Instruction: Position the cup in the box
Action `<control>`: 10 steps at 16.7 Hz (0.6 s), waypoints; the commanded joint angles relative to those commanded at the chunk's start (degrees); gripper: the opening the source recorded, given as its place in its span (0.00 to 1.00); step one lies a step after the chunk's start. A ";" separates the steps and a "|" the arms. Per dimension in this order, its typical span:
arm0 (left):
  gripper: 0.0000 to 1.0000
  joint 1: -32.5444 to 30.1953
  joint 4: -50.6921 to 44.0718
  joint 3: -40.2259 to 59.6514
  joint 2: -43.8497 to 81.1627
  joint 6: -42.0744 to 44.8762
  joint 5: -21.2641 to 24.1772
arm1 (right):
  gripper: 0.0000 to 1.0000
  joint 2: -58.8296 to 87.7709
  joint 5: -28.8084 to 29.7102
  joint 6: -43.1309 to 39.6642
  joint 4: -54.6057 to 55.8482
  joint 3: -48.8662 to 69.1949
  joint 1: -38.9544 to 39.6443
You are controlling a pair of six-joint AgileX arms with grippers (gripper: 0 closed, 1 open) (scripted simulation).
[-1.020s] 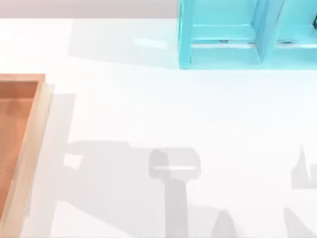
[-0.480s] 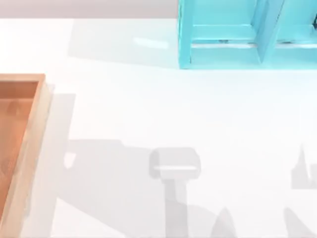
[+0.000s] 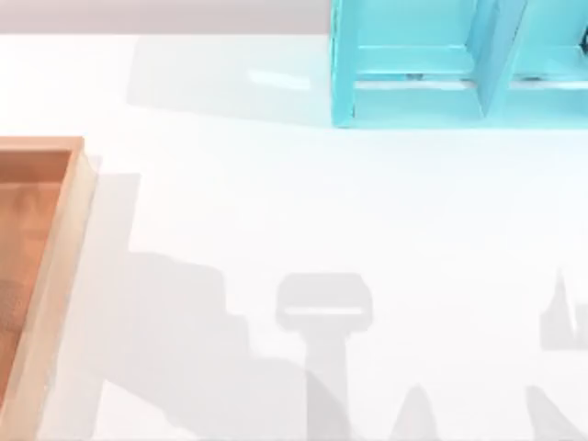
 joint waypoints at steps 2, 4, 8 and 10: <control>0.00 0.00 0.00 0.00 0.00 0.00 0.00 | 1.00 0.00 0.00 0.00 0.00 0.00 0.00; 0.15 0.00 0.00 0.00 0.00 0.00 0.00 | 1.00 0.00 0.00 0.00 0.00 0.00 0.00; 0.45 0.00 0.00 0.00 0.00 0.00 0.00 | 1.00 0.00 0.00 0.00 0.00 0.00 0.00; 0.60 0.00 0.00 0.00 0.00 0.00 0.00 | 1.00 0.00 0.00 0.00 0.00 0.00 0.00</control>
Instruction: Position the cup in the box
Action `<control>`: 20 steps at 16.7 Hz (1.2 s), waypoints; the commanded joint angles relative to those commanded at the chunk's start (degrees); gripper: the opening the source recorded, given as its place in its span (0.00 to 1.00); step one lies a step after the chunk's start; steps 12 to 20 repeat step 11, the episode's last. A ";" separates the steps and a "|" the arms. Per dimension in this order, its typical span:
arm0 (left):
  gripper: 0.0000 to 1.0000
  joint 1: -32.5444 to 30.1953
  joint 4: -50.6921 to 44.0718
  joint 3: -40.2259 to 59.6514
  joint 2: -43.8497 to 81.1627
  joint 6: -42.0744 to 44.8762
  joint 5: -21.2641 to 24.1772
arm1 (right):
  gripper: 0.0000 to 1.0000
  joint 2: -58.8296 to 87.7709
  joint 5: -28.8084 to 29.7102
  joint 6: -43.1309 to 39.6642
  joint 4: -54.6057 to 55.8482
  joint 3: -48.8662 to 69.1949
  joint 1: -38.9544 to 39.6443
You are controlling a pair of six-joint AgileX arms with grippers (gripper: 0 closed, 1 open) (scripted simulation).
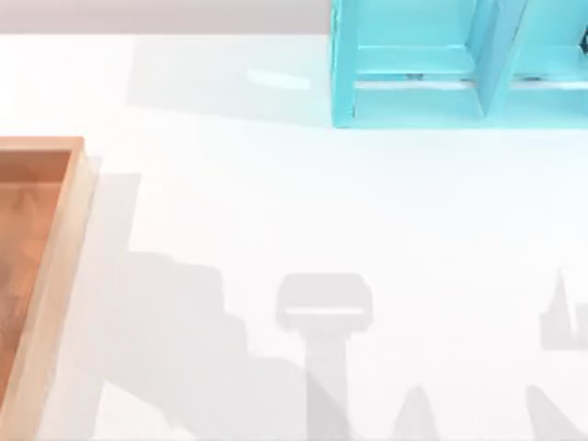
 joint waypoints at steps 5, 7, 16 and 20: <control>0.98 0.00 0.00 0.00 0.00 0.00 0.00 | 1.00 0.00 0.00 0.00 0.00 0.00 0.00; 1.00 0.00 0.00 0.00 0.00 0.00 0.00 | 1.00 0.00 0.00 0.00 0.00 0.00 0.00; 1.00 0.00 0.00 0.00 0.00 0.00 0.00 | 1.00 0.00 0.00 0.00 0.00 0.00 0.00; 1.00 0.00 0.00 0.00 0.00 0.00 0.00 | 1.00 0.00 0.00 0.00 0.00 0.00 0.00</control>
